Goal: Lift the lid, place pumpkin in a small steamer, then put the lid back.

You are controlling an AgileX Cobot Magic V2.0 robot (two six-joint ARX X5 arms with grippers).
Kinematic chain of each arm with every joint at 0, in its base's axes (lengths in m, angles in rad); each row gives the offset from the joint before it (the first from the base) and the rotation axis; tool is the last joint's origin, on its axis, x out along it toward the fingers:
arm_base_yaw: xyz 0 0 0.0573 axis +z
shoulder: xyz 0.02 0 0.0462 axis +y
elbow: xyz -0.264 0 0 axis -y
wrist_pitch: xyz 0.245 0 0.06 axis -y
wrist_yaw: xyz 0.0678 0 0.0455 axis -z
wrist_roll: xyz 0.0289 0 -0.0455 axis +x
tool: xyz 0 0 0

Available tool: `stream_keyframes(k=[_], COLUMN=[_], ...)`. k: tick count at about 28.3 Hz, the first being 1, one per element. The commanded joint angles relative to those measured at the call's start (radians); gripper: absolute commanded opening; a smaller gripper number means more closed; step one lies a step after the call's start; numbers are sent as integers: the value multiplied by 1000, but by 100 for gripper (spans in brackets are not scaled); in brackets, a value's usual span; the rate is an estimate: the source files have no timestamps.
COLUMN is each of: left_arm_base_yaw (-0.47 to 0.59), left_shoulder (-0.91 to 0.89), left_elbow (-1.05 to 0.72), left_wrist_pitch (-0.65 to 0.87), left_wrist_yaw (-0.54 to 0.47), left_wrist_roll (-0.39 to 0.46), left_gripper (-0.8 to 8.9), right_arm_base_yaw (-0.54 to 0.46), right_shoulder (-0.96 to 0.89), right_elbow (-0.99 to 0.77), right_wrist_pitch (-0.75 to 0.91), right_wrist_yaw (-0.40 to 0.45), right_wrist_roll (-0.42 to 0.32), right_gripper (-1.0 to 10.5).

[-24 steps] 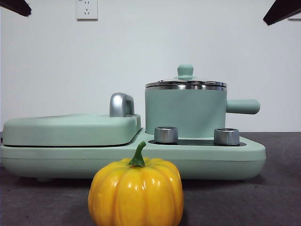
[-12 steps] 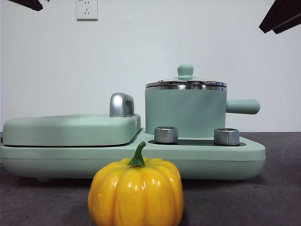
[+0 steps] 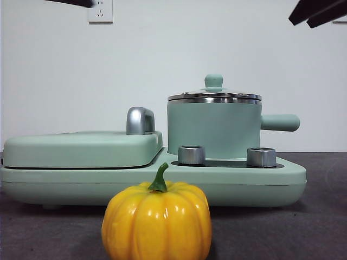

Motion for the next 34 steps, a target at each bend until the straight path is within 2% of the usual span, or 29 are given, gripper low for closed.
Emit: stream_keyframes(k=[1, 7, 10, 17, 21, 29, 34], left_arm_base_yaw=[-29, -82, -103, -143, -164, -196, -199], left_shoulder=[86, 277, 370, 553, 645, 781, 825], left_elbow=[23, 27, 46, 153, 220, 315, 331], left_wrist_pitch=[152, 412, 489, 497, 496, 496, 496], left_wrist_yaw=[-3, -12, -34, -34, -34, -34, -34], left_wrist_roll=[-64, -143, -168, -152, -116, -54, -53], left_gripper=[302, 303, 303, 308, 308, 308, 308], right_arm_base_yaw=[7, 7, 7, 7, 7, 7, 7], right_shoulder=[5, 5, 5, 5, 5, 5, 5], right_elbow=[16, 16, 16, 16, 16, 16, 16], right_wrist_pitch=[31, 47, 47, 47, 47, 47, 47], right_wrist_yaw=[0, 1, 0, 0, 0, 0, 1], right_wrist_roll=[36, 53, 58, 58, 58, 59, 66], right_gripper=[330, 329, 329, 330, 329, 329, 329])
